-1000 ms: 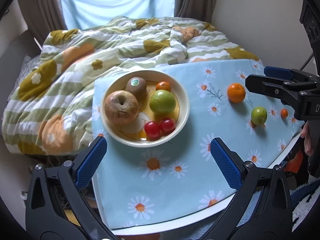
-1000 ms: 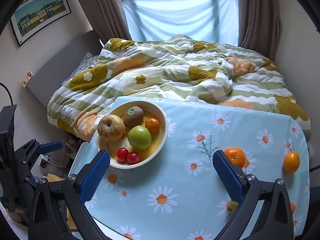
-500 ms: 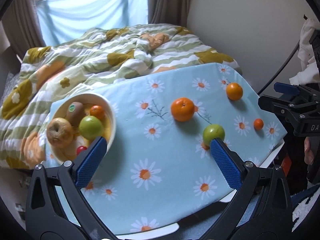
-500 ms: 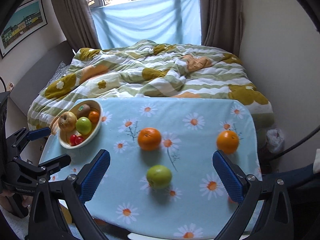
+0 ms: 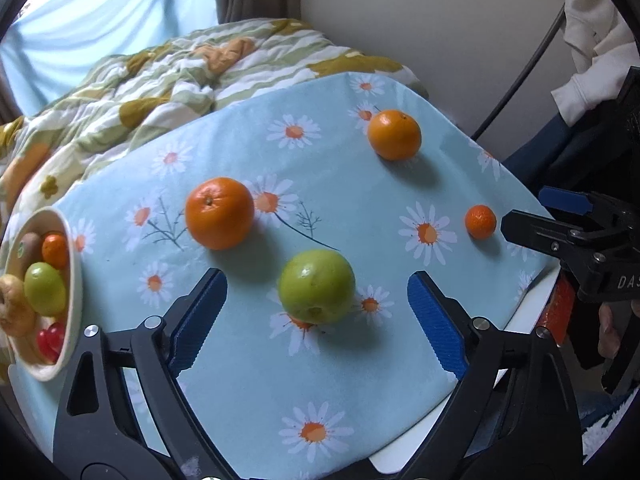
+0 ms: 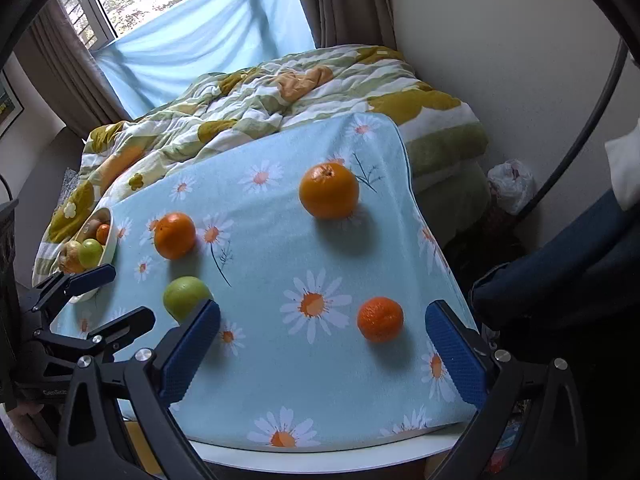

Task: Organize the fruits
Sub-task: 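Move the left tool to a green apple and close around it, then lift the green apple with the left tool while the right tool grasps a mandarin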

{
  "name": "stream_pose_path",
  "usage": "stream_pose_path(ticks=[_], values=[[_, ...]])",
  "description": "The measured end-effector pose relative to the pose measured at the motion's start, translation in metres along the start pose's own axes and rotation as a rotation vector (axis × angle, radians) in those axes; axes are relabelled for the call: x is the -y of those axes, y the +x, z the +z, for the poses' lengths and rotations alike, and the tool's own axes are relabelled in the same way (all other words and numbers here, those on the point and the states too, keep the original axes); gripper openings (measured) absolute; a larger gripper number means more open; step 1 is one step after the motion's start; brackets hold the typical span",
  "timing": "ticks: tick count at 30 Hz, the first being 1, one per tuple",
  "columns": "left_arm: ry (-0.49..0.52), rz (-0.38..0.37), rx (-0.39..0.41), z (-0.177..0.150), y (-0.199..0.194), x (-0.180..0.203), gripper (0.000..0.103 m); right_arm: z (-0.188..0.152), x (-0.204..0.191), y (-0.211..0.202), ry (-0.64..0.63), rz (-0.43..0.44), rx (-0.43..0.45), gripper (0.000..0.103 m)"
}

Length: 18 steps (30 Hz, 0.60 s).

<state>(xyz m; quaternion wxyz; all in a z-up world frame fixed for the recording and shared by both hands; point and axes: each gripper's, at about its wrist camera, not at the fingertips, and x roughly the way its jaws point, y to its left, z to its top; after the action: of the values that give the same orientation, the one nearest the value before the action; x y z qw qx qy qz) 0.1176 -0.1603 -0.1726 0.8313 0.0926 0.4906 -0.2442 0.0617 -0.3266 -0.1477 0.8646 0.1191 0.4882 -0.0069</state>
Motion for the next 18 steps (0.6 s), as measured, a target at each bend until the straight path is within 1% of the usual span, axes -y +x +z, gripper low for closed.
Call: stream_pose_path(ticks=[1, 2, 3, 5, 8, 9, 10, 13, 14, 15, 16, 18], values=[[0.007, -0.005, -0.007, 0.000, 0.007, 0.003, 0.095, -0.004, 0.001, 0.002, 0.006, 0.001, -0.001, 0.102], [0.012, -0.011, -0.017, -0.001, 0.013, 0.004, 0.087, -0.008, 0.002, 0.003, 0.011, 0.000, -0.002, 0.102], [0.017, -0.012, -0.029, -0.002, 0.019, 0.006, 0.082, -0.011, 0.003, 0.005, 0.011, -0.004, -0.004, 0.102], [0.022, -0.009, -0.050, -0.003, 0.031, 0.007, 0.081, -0.015, 0.002, 0.010, -0.002, -0.019, -0.008, 0.101], [0.021, 0.006, -0.064, -0.006, 0.043, 0.006, 0.074, -0.021, 0.004, 0.017, -0.019, -0.039, -0.017, 0.099], [0.025, 0.023, -0.067, -0.007, 0.045, 0.005, 0.065, -0.022, 0.006, 0.020, -0.019, -0.043, -0.020, 0.098], [0.032, 0.049, -0.070, -0.008, 0.048, 0.004, 0.060, -0.023, 0.007, 0.022, -0.018, -0.044, -0.021, 0.097], [-0.006, 0.030, -0.054, -0.008, 0.048, -0.003, 0.060, -0.025, 0.010, 0.028, -0.022, -0.053, -0.028, 0.091], [-0.009, 0.032, -0.051, -0.008, 0.049, -0.003, 0.060, -0.026, 0.010, 0.030, -0.024, -0.057, -0.028, 0.087], [-0.002, 0.038, -0.047, -0.008, 0.049, -0.002, 0.060, -0.027, 0.011, 0.032, -0.023, -0.057, -0.030, 0.084], [0.008, 0.046, -0.045, -0.008, 0.050, 0.000, 0.060, -0.027, 0.010, 0.034, -0.022, -0.059, -0.032, 0.083], [0.022, 0.060, -0.042, -0.009, 0.049, 0.003, 0.060, -0.027, 0.011, 0.037, -0.020, -0.068, -0.034, 0.077]])
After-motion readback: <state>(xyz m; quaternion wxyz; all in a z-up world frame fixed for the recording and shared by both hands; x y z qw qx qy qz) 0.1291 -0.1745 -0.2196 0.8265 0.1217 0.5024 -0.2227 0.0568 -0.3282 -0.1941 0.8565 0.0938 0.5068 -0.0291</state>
